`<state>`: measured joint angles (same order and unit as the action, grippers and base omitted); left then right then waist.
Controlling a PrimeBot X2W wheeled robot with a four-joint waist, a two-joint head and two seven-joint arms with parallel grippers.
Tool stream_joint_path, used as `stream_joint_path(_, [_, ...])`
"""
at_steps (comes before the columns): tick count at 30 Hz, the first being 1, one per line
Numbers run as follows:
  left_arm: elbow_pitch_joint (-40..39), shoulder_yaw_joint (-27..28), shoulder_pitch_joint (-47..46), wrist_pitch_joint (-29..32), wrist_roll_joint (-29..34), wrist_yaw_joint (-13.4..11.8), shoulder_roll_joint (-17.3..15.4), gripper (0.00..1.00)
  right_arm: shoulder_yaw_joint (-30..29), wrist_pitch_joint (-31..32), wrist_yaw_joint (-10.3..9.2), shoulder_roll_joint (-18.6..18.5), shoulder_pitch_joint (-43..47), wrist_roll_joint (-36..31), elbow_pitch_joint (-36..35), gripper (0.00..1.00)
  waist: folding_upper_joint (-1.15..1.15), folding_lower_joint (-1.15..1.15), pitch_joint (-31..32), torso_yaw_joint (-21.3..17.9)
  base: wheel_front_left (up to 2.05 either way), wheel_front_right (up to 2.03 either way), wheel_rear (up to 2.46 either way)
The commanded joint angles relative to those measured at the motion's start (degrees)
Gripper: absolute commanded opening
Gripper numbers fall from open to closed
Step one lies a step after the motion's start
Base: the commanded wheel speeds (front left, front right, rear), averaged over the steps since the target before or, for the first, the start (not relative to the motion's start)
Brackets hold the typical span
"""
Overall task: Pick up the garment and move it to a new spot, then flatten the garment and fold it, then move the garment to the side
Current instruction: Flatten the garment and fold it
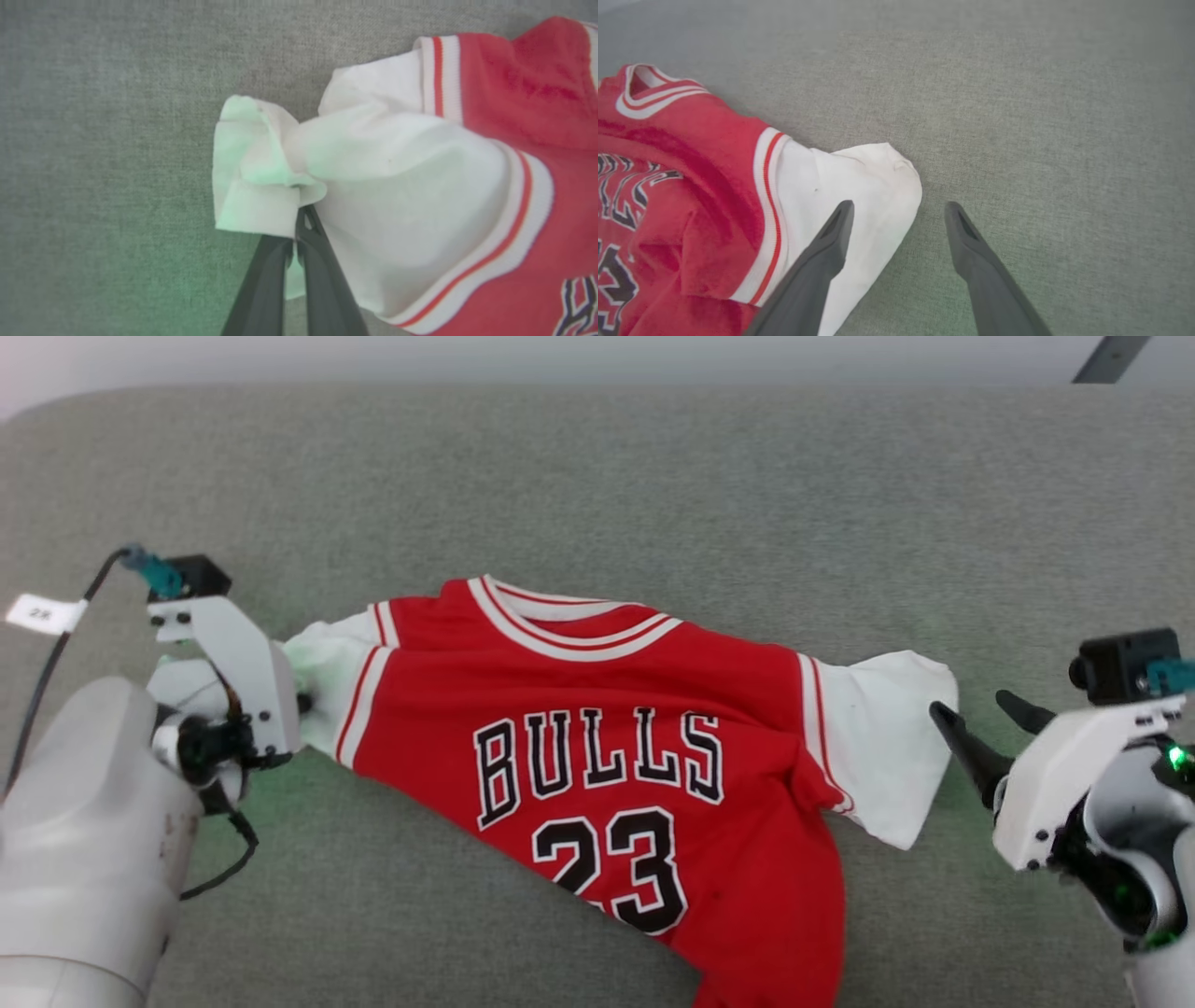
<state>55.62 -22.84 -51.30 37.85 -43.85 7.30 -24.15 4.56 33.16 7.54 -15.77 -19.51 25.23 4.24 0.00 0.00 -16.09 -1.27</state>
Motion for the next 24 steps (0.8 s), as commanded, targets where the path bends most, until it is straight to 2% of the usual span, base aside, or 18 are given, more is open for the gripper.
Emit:
stream_joint_path(1, [0.0,-1.0,0.3,0.0,-0.7,0.2,1.4,0.0,0.6,1.5,-0.11,-0.8,-1.4,-0.4,1.8,1.0,0.0,0.0,-0.9,1.2,0.0,0.0,0.0])
stream_joint_path(9, [-1.4,-4.2,-1.4,-0.8,-2.8,0.2,2.2,0.0,1.1,11.0,-0.1,0.9,-8.5,1.2,14.7,1.0,0.0,0.0,-2.3,4.0,0.0,0.0,0.0])
stream_joint_path(12, [-1.5,-4.9,-1.7,-1.1,-3.3,0.2,2.2,0.0,2.5,13.6,-0.07,1.2,-9.4,1.2,17.6,1.0,0.0,0.0,-2.4,4.5,0.0,0.0,0.0])
stream_joint_path(13, [-1.5,-5.2,-1.8,-1.2,-3.7,0.2,2.2,0.0,2.9,14.4,-0.05,1.3,-9.8,1.3,18.8,0.43,0.0,0.0,-2.4,4.6,0.0,0.0,0.0])
stream_joint_path(14, [-1.5,-5.5,-1.9,-1.4,-3.9,0.2,2.1,0.0,2.7,14.9,-0.06,1.1,-10.4,0.7,20.2,0.0,0.0,0.0,-2.3,4.8,0.0,0.0,0.0])
stream_joint_path(19, [-0.9,-6.8,-3.2,-2.0,-5.0,0.2,1.5,0.0,2.1,16.0,-0.07,1.1,-13.5,0.4,23.9,0.0,0.0,0.0,-1.8,5.2,0.0,0.0,0.0])
stream_joint_path(24, [-1.3,-7.9,-6.2,-3.2,-5.4,0.2,0.7,0.0,2.0,13.4,-0.07,-0.2,-18.1,1.5,22.0,0.0,0.0,0.0,0.2,4.8,0.0,0.0,0.0])
